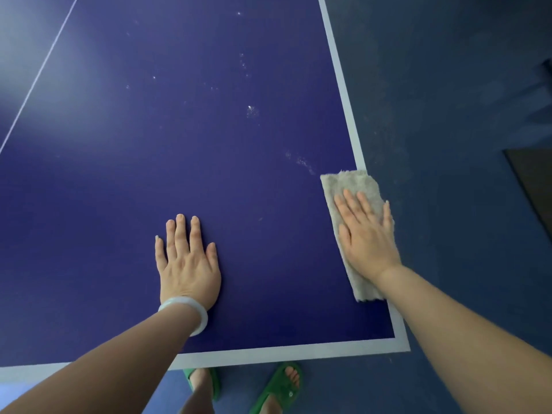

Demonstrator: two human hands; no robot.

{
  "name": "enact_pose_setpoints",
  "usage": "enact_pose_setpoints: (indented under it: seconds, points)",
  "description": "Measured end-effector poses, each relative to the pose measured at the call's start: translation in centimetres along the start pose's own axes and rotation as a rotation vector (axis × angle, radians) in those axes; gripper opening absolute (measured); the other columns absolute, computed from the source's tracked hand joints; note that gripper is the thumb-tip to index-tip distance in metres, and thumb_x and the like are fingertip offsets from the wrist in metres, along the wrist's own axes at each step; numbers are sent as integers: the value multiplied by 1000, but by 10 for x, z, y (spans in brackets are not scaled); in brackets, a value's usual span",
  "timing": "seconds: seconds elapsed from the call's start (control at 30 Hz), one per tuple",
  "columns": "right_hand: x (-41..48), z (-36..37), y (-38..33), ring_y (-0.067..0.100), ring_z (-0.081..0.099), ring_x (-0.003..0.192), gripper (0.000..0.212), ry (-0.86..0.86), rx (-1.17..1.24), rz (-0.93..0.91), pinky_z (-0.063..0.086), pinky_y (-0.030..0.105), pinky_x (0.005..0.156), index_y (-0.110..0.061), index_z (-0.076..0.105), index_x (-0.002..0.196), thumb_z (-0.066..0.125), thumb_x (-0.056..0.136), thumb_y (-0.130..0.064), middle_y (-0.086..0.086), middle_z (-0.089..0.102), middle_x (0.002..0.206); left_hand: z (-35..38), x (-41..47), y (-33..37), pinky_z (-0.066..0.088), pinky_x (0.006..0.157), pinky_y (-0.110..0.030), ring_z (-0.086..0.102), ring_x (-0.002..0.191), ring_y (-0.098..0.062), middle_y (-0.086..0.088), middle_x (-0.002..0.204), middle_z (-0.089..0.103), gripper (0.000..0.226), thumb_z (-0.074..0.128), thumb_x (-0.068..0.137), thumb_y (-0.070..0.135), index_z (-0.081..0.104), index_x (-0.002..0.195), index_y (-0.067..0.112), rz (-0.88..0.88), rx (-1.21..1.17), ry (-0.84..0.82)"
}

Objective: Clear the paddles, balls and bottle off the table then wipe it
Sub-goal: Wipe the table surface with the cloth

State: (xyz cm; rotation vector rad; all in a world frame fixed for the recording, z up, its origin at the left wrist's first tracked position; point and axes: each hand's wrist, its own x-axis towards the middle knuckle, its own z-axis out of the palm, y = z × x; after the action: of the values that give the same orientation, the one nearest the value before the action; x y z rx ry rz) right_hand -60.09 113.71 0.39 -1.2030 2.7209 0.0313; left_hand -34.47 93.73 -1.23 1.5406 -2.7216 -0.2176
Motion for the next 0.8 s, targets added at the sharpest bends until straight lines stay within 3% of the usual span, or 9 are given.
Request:
enact_pose_setpoints:
  seconds: [0.13,0.27,0.4,0.47,0.57,0.63,0.8]
  points:
    - [7,4,-41,14,-9,151,59,5,18,47,-2,63,117,-32,-5,156,14,100,-38,-12,-9,163,0,0,0,-4,122,-44,-6,151,-19,-5,164,5,61,19,101,42,14,156,17,2,-1,0]
    - [-48,17,-86,20,-5,152,58,20,16,-236,7,64,117,-27,4,158,17,103,-39,-7,0,165,-1,0,0,-5,122,-44,-9,151,-18,-4,165,2,61,17,101,43,12,156,17,-2,-6,-9]
    - [-60,19,-60,16,-1,152,60,4,-22,-431,5,57,119,-28,5,158,25,102,-38,-9,2,165,-3,0,1,-3,122,-45,-7,151,-19,-5,165,4,65,9,99,45,13,156,15,5,-2,-2]
    - [-36,12,-39,12,-7,151,60,-5,-47,-318,0,54,121,-32,-1,156,20,100,-38,-10,2,165,-3,1,1,-2,123,-46,-7,151,-20,-5,164,4,66,6,98,46,13,156,15,10,6,-1]
    - [-9,4,-42,15,-17,150,59,2,-10,21,-2,55,121,-28,-9,154,10,100,-36,-6,-10,164,-2,0,2,-3,122,-45,-7,151,-20,-5,164,4,64,3,99,45,12,156,15,15,10,-4]
    - [-17,9,-76,20,-14,151,59,55,11,59,0,57,121,-24,-6,156,11,100,-36,-3,-9,164,-2,0,1,-2,123,-45,-5,151,-21,-6,164,6,66,3,98,46,13,156,15,12,12,-6]
    - [-25,23,-158,22,-1,152,60,59,57,-315,7,59,120,-22,14,157,24,100,-38,0,6,165,1,1,1,0,123,-46,-7,151,-20,-6,164,3,65,1,99,46,10,156,16,20,29,-14]
